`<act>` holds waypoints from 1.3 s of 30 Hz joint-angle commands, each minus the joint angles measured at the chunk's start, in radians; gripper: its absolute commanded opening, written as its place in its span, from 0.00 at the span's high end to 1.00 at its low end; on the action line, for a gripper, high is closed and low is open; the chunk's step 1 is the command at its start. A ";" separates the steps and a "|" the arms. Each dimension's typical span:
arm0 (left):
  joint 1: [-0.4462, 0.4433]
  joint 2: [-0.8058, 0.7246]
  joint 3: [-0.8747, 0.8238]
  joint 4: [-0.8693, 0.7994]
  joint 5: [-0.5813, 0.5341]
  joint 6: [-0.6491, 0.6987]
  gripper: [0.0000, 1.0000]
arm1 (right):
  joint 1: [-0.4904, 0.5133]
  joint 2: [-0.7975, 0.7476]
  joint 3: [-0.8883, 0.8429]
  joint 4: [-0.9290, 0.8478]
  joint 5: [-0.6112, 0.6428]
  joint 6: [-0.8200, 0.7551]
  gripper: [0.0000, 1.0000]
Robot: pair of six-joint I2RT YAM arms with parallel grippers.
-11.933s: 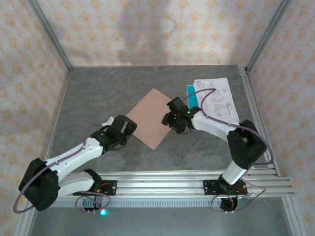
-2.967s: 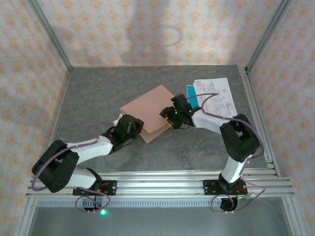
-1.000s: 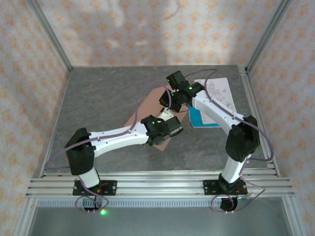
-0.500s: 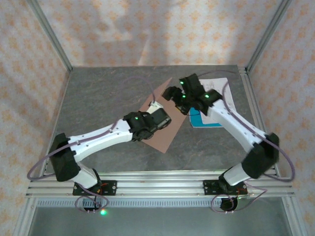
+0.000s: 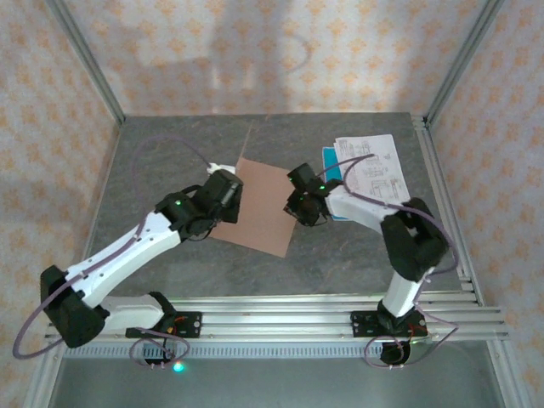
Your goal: Put the files into the folder
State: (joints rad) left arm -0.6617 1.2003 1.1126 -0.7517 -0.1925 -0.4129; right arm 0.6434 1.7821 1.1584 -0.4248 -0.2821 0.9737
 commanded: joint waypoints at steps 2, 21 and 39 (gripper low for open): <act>0.114 -0.097 -0.085 0.051 0.163 -0.061 1.00 | 0.010 0.101 0.101 -0.015 0.016 -0.013 0.76; 0.416 -0.243 -0.255 0.214 0.624 -0.079 1.00 | 0.055 0.036 0.136 -0.031 0.080 -0.075 0.79; 0.414 -0.262 -0.257 0.201 0.635 -0.088 1.00 | 0.114 0.429 0.449 -0.135 -0.021 -0.055 0.82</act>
State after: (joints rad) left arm -0.2527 0.9668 0.8665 -0.5327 0.4377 -0.4973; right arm 0.7666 2.1685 1.6020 -0.4599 -0.3264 0.9127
